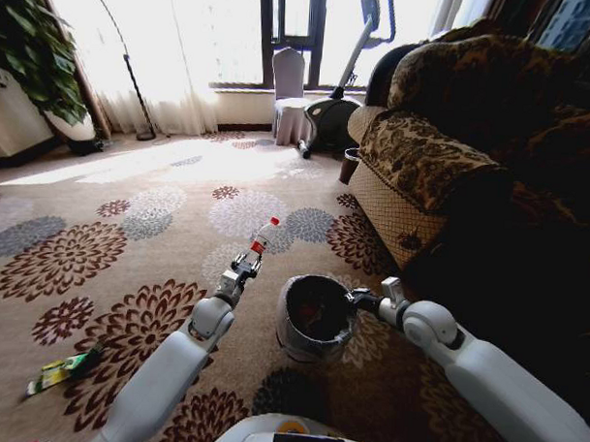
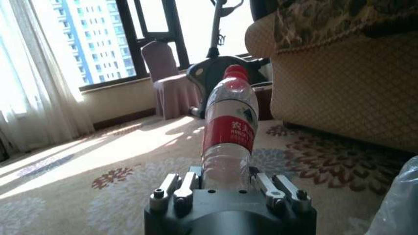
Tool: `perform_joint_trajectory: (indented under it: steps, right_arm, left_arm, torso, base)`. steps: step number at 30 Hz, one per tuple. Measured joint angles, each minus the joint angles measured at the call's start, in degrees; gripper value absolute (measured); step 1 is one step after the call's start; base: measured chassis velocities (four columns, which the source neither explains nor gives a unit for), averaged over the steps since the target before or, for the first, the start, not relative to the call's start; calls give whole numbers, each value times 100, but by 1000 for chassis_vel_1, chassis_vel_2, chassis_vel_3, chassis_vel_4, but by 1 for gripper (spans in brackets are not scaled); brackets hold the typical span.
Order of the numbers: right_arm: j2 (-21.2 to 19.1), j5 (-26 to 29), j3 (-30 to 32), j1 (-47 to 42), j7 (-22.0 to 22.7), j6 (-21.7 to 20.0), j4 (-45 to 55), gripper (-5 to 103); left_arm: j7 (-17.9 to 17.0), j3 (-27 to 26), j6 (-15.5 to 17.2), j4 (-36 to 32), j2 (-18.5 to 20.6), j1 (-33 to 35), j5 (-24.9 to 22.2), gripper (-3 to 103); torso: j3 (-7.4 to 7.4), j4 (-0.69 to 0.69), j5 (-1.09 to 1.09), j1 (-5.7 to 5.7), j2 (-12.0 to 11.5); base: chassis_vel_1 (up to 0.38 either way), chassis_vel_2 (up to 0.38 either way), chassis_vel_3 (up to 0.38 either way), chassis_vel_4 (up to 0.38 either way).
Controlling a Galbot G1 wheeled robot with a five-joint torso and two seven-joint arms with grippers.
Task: Pick up the trash from the ground and place it into the trash bin.
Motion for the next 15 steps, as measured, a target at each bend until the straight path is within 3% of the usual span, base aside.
perform_joint_trajectory:
  steps: [7, 15]
  right_arm:
    - [40, -4, -559, 642, 2, -1, -259, 1]
    - [603, 38, -1780, 1895, 1, -167, -1037, 1]
  left_arm:
    - [-143, -135, 114, -513, -29, 484, -7, 36]
    - [-239, -461, 197, -1158, 18, 915, -56, 36]
  torso:
    - [0, -5, 1, 0, 0]
    - [0, -1, 0, 0, 0]
  base:
    - [0, 0, 0, 0]
    - [70, 78, 81, 84]
